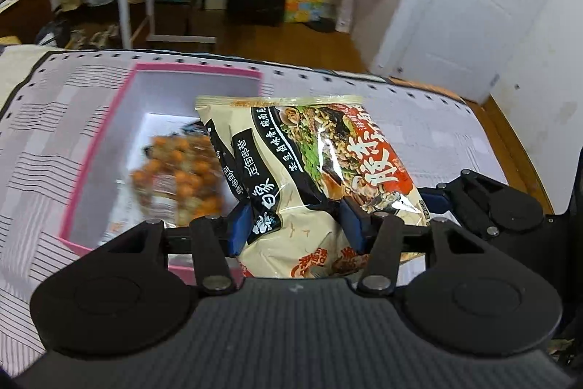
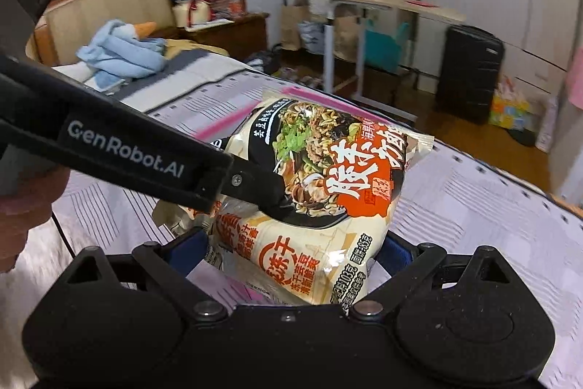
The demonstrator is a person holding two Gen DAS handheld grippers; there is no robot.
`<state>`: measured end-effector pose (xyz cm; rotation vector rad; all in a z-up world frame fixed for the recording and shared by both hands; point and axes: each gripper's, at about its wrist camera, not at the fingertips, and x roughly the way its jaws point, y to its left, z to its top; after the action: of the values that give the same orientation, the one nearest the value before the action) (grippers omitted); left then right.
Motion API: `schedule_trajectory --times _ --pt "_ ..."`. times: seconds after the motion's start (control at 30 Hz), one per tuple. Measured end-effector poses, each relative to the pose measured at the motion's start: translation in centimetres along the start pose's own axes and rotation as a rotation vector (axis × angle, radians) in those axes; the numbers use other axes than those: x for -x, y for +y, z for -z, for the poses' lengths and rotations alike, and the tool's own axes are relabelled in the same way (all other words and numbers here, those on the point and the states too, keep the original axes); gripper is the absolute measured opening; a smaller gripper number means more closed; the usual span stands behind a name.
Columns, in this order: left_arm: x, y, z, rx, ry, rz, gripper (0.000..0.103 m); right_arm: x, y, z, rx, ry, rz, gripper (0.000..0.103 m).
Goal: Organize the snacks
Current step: 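Lift the noodle packet and carry it over the pink box, then lower the noodle packet into the box and open the left tool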
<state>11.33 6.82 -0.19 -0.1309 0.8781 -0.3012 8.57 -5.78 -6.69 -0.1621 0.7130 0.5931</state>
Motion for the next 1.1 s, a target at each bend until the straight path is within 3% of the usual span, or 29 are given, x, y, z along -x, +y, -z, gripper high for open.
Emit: schedule_trajectory --times 0.17,0.37,0.87,1.1 --pt "-0.9 4.2 -1.8 0.032 -0.001 -0.029 0.051 -2.6 0.0 -2.1 0.007 -0.011 -0.104 0.099" --pt "-2.7 8.3 -3.5 0.073 0.011 -0.013 0.051 -4.9 -0.5 -3.2 0.003 -0.015 -0.157 0.099" --pt "-11.0 13.1 -7.4 0.082 0.092 -0.091 0.054 -14.7 -0.8 -6.3 -0.038 0.077 -0.069 0.097" --pt "-9.8 12.7 -5.9 0.139 0.09 -0.096 0.055 -13.5 -0.3 -5.4 0.062 0.065 -0.027 0.098"
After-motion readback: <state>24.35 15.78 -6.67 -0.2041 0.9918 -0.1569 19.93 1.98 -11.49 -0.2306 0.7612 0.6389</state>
